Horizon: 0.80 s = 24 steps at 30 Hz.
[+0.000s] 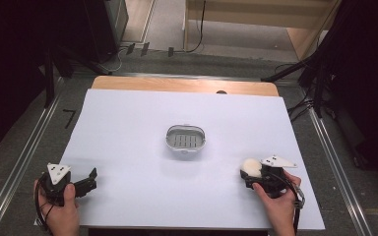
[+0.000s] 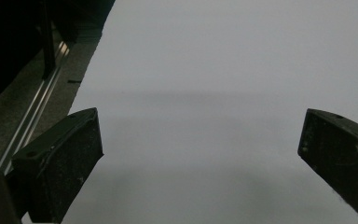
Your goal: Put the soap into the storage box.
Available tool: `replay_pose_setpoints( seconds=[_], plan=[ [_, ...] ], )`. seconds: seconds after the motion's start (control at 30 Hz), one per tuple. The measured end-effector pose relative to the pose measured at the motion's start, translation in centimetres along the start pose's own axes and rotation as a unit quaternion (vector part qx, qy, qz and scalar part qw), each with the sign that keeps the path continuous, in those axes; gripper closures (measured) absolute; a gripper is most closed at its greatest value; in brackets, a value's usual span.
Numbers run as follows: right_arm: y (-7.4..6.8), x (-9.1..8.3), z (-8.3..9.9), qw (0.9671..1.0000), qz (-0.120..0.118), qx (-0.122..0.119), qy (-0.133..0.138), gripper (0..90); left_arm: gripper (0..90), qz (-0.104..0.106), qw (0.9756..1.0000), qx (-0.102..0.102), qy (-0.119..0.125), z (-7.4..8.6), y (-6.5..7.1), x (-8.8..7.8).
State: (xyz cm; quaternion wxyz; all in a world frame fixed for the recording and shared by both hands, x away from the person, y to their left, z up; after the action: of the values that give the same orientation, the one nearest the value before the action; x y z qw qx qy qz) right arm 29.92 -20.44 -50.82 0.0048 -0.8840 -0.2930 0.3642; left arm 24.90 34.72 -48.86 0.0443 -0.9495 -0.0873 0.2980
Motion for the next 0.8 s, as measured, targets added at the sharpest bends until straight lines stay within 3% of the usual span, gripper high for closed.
replay_pose_setpoints(
  seconds=[0.2, 0.43, 0.8],
  plan=[
    [-0.3, -0.2, -0.3, 0.9999, -0.014, 0.004, 0.001, 24.9, 0.1, 0.000, 1.0000, 0.001, 0.000, 0.0, 0.0, 0.0],
    [-1.3, -0.4, -1.0, 0.9997, -0.021, -0.011, -0.006, 24.9, 0.1, -0.002, 1.0000, 0.003, -0.001, 0.0, 0.1, 0.0],
    [-2.2, 0.0, -2.1, 0.9995, -0.025, -0.014, -0.010, 24.9, 0.1, -0.002, 1.0000, 0.005, 0.000, 0.0, 0.1, 0.0]
  ],
)
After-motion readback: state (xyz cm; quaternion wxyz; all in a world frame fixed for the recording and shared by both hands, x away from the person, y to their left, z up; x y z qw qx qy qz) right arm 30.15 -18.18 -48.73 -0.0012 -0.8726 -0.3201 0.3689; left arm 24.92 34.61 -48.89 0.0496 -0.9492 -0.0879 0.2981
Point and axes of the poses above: each handheld gripper's, and its own axes: x roughly forward along the jaws, z roughly out of its underside, y roughly to its right, the point moved 4 cm from there along x, roughly forward along the jaws, and after that the axes turned 9 degrees about -z, right-handed, at the moved point
